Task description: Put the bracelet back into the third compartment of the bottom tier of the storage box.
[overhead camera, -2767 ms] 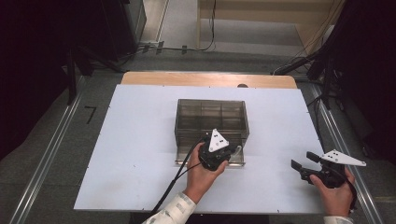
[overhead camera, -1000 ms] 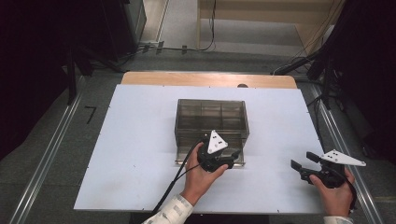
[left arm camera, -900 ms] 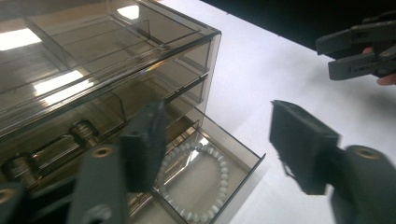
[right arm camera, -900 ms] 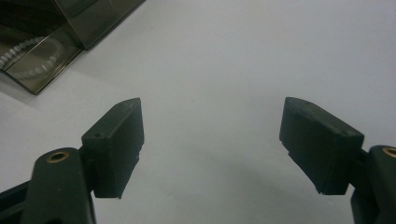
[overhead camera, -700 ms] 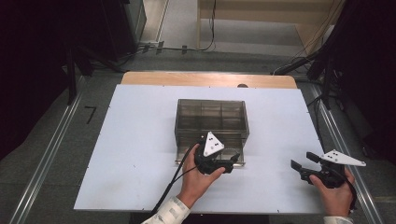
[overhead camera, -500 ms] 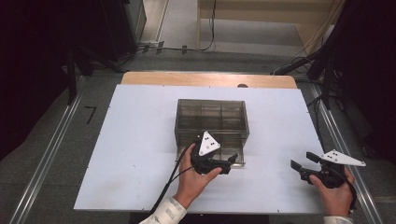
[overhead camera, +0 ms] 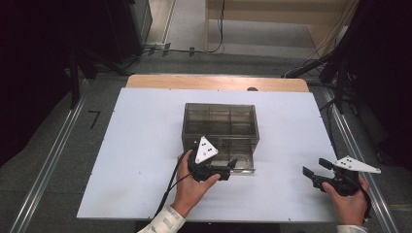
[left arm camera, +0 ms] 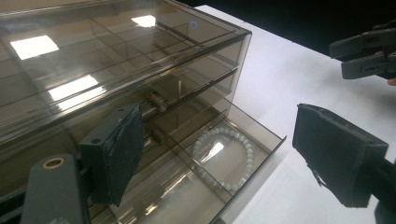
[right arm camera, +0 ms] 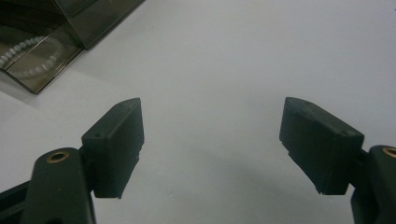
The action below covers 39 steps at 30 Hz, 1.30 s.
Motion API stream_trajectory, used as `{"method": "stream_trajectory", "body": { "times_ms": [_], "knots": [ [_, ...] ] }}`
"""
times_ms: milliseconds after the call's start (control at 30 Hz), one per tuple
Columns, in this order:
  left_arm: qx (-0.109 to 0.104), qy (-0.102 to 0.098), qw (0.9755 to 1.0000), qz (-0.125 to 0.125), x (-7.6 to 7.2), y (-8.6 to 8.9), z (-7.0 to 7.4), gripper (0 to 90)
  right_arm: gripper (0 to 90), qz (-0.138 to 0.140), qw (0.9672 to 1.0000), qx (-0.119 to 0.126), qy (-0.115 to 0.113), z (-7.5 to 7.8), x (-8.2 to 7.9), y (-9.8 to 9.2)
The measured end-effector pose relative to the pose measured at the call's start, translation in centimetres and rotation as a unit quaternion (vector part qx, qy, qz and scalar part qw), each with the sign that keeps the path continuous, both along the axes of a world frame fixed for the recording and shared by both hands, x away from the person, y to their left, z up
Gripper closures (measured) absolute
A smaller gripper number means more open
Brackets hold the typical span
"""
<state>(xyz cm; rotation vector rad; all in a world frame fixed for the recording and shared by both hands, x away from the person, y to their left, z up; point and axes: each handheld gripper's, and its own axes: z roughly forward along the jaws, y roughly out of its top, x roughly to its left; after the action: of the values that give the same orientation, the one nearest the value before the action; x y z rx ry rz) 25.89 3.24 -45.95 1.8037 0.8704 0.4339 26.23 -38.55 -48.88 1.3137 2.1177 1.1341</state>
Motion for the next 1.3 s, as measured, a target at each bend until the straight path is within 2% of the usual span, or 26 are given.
{"method": "stream_trajectory", "body": {
  "times_ms": [500, 733, 1000, 1300],
  "knots": [
    [-0.007, -0.011, 0.9994, 0.032, -0.4, 4.2, 0.2, 12.4, 20.3, -0.001, 1.0000, 0.000, 0.003, 0.0, 0.0, 0.1],
    [-0.011, -0.014, 0.9990, 0.041, -0.7, 5.5, 0.3, 11.8, 20.3, 0.000, 1.0000, 0.000, 0.003, 0.0, 0.0, 0.2],
    [-0.016, -0.019, 0.9973, 0.069, -1.2, 8.3, 0.2, 10.9, 20.3, -0.001, 1.0000, 0.000, 0.001, 0.0, -0.1, 0.0],
    [-0.015, -0.006, 0.9955, 0.093, -1.7, 10.9, -0.5, 10.6, 20.3, -0.002, 1.0000, -0.002, 0.000, 0.1, -0.1, 0.0]
  ]
}}
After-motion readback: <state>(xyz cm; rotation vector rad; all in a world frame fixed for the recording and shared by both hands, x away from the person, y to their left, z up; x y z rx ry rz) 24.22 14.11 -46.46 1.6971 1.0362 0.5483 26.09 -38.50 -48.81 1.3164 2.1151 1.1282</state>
